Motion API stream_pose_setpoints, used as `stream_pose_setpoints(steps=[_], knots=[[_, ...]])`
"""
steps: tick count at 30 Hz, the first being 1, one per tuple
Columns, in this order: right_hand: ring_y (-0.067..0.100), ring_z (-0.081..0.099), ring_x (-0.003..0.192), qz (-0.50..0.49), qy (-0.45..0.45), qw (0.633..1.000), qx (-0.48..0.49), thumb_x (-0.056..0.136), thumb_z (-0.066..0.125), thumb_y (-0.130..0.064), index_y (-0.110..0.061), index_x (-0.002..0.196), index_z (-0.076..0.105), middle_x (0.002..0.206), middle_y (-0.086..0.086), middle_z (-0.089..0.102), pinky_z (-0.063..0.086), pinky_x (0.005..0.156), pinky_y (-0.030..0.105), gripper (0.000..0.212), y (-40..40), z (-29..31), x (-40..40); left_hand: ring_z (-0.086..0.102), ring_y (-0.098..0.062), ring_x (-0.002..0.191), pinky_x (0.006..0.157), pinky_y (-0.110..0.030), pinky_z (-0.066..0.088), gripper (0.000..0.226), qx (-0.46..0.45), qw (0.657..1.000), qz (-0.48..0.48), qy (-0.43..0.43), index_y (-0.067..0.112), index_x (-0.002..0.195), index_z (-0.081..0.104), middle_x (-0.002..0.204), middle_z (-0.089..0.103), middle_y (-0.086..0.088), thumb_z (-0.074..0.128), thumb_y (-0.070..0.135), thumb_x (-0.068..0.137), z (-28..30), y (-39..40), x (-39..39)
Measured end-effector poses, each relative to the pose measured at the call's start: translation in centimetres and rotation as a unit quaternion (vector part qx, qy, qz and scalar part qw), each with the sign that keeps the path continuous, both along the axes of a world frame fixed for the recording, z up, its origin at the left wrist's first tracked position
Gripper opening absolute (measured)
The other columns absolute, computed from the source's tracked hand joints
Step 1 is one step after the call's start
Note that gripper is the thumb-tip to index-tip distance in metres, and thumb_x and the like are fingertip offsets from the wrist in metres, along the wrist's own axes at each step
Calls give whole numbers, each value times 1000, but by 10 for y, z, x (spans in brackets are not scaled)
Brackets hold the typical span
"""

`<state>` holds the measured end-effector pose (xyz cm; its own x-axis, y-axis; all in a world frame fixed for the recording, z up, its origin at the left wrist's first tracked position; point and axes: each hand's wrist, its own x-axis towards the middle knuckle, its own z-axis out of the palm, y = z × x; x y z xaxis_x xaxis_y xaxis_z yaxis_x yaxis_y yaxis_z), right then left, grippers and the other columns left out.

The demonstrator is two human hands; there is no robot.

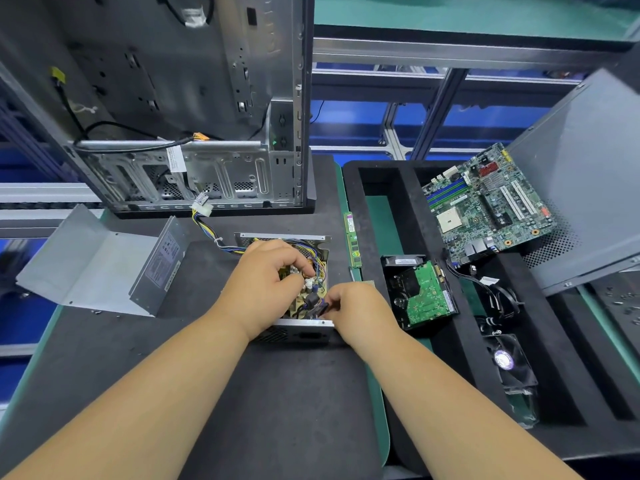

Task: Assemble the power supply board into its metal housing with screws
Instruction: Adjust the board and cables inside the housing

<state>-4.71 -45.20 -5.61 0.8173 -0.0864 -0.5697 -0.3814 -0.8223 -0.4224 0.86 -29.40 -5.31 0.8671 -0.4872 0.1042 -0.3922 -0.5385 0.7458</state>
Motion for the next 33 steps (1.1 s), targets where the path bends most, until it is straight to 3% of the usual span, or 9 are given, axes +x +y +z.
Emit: stream_pose_setpoints(steps=[4,9,13,16,18,21,23,25,33], knots=[[22,46,84,23,12,999,-21,99,53,-17,-5,122,65,119,20,65,37,70,24,28,0,2,2,46,-14,104,86,-19,33,32,-11,1000,4,4,33,77,70,90,63,10,60,3,76,1,0,-1],[24,54,82,2,-44,998,-43,93,59,-17,-10,105,70,101,14,68,45,74,27,17,2,-3,-5,48,-12,103,89,-20,35,29,-31,999,15,-5,27,79,72,89,63,10,60,1,75,2,-1,-3],[24,65,99,-14,-62,998,-27,89,66,-21,-19,99,73,102,3,72,49,80,25,13,-2,-2,-5,55,0,94,85,-11,39,31,-119,989,83,-26,28,88,70,92,62,15,53,9,72,5,10,-2],[17,66,90,-56,-103,993,-32,85,69,-18,-30,85,72,89,-6,72,51,78,26,12,-11,4,-6,60,-8,82,71,-25,45,21,-141,944,296,41,32,86,65,87,64,12,53,18,76,0,37,14],[14,63,83,-104,-165,980,-30,85,66,-21,-32,79,67,84,-10,69,50,73,26,13,-16,10,-9,61,-22,81,68,-31,46,10,-128,895,398,155,27,87,59,84,65,6,55,19,83,-6,53,29],[10,61,81,-121,-214,969,-13,88,61,-23,-32,81,66,85,-12,67,50,72,28,12,-15,21,-7,63,-31,88,71,-35,49,9,-179,834,349,389,11,103,55,92,65,-13,51,15,97,-11,60,42],[8,60,82,-111,-234,966,-11,90,60,-24,-32,85,66,87,-13,66,50,73,28,11,-9,30,2,60,-33,113,94,-37,47,28,-210,808,290,468,12,127,49,117,62,-21,48,22,100,-15,60,45],[7,60,83,-104,-243,964,-8,91,62,-26,-32,91,67,90,-13,65,49,73,27,8,-2,35,11,53,-33,126,107,-36,38,32,-256,788,271,490,14,131,46,134,55,-23,46,24,100,-15,61,48],[26,42,125,26,-245,963,-111,94,62,-26,-27,131,60,129,-1,56,39,106,41,37,33,46,55,49,-30,132,111,-36,31,24,-356,720,265,533,13,119,54,139,54,-19,48,19,97,-11,71,65]])
